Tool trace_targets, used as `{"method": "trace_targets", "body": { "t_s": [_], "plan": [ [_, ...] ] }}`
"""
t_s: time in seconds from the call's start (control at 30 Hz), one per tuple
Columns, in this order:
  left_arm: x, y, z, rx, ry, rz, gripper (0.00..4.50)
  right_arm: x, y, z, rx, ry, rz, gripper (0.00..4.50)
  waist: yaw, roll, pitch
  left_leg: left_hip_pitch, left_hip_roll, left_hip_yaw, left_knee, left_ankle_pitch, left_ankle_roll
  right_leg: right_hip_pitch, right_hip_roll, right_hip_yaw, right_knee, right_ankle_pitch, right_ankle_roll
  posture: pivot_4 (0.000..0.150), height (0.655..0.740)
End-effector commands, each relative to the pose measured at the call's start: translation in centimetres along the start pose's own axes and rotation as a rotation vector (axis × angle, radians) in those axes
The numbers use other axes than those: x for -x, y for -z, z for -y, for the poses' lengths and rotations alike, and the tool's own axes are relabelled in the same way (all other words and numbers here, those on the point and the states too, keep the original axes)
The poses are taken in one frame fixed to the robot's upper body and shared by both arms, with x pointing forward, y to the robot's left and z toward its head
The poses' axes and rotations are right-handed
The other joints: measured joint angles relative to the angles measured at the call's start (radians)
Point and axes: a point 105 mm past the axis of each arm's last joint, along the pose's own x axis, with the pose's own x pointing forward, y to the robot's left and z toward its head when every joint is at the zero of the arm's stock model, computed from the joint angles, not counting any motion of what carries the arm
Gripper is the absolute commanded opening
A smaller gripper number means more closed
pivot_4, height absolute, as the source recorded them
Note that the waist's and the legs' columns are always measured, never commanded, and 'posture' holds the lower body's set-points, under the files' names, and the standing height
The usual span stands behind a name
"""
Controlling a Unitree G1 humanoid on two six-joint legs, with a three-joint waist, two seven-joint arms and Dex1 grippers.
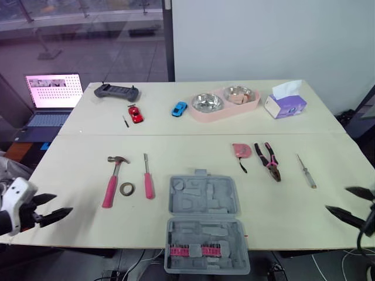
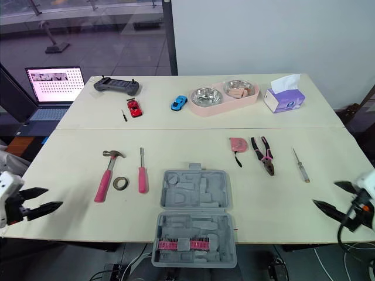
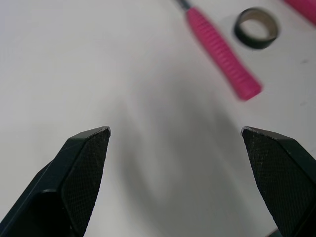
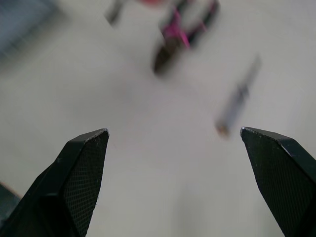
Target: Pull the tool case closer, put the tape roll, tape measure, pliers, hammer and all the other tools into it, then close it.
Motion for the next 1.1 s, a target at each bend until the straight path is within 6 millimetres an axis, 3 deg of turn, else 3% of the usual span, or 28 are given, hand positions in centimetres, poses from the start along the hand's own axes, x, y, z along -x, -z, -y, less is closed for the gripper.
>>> {"method": "trace_targets", "body": {
  "t_s": [0.03, 0.1, 0.17, 0.27, 0.37, 0.47, 0.67, 1.1],
  "plan": [
    [-2.1, -2.4, 1.8, -0.091, 0.088, 0.032, 4.47, -2.3, -3.6, -3.1, 0.070, -0.143, 0.061, 4.50, 0.002, 0.000, 0.000, 0.000, 0.000, 0.000, 0.000, 0.000, 0.000, 0.000, 0.000, 0.000, 0.000, 0.000, 0.000, 0.150, 0.7400],
    [-2.7, -2.8, 2.0, -0.124, 0.091, 0.028, 4.47, -3.0, -4.1, -3.7, 0.076, -0.164, 0.065, 4.50, 0.007, -0.001, 0.000, 0.000, 0.000, 0.000, 0.000, 0.000, 0.000, 0.000, 0.000, -0.001, 0.000, 0.001, 0.001, 0.150, 0.7400],
    [-5.1, -4.1, 3.4, -0.229, 0.179, 0.010, 4.47, -5.6, -6.1, -6.4, 0.120, -0.288, 0.118, 4.50, 0.004, -0.002, 0.000, -0.001, 0.000, 0.000, -0.001, 0.000, 0.000, -0.001, 0.000, -0.001, -0.001, 0.001, 0.002, 0.150, 0.7400],
    [-6.6, -5.3, 4.6, -0.311, 0.258, 0.027, 4.47, -7.1, -7.4, -8.2, 0.156, -0.377, 0.143, 4.50, 0.004, -0.002, 0.000, -0.004, 0.000, 0.000, 0.000, 0.002, -0.001, -0.002, 0.000, -0.001, -0.001, 0.002, 0.000, 0.150, 0.7400],
    [-8.1, -5.1, 4.7, -0.492, 0.375, -0.100, 4.47, -9.2, -8.8, -9.9, 0.231, -0.464, 0.166, 4.50, 0.002, -0.002, 0.000, -0.003, 0.000, 0.000, 0.000, 0.002, -0.001, -0.002, 0.000, -0.001, -0.001, 0.003, 0.000, 0.150, 0.7400],
    [-9.2, -5.0, 4.5, -0.530, 0.462, -0.210, 4.47, -10.9, -9.6, -10.2, 0.269, -0.481, 0.161, 4.50, -0.001, -0.003, 0.000, -0.003, 0.000, 0.000, 0.000, 0.003, -0.002, -0.002, 0.000, -0.002, 0.000, 0.003, 0.000, 0.150, 0.7400],
    [-10.3, -4.5, 4.3, -0.578, 0.524, -0.275, 4.47, -12.7, -10.2, -10.3, 0.300, -0.461, 0.142, 4.50, -0.001, -0.003, 0.000, -0.004, 0.000, 0.000, -0.001, 0.005, -0.006, -0.004, 0.001, -0.002, 0.000, 0.003, 0.000, 0.150, 0.7400],
    [-12.5, -3.6, 5.0, -0.617, 0.572, -0.315, 4.47, -13.5, -10.6, -10.1, 0.290, -0.402, 0.140, 4.50, 0.001, -0.003, 0.000, -0.003, -0.001, -0.001, 0.002, 0.005, -0.004, -0.004, 0.002, -0.002, 0.005, 0.005, 0.001, 0.150, 0.7400]
  ]
}}
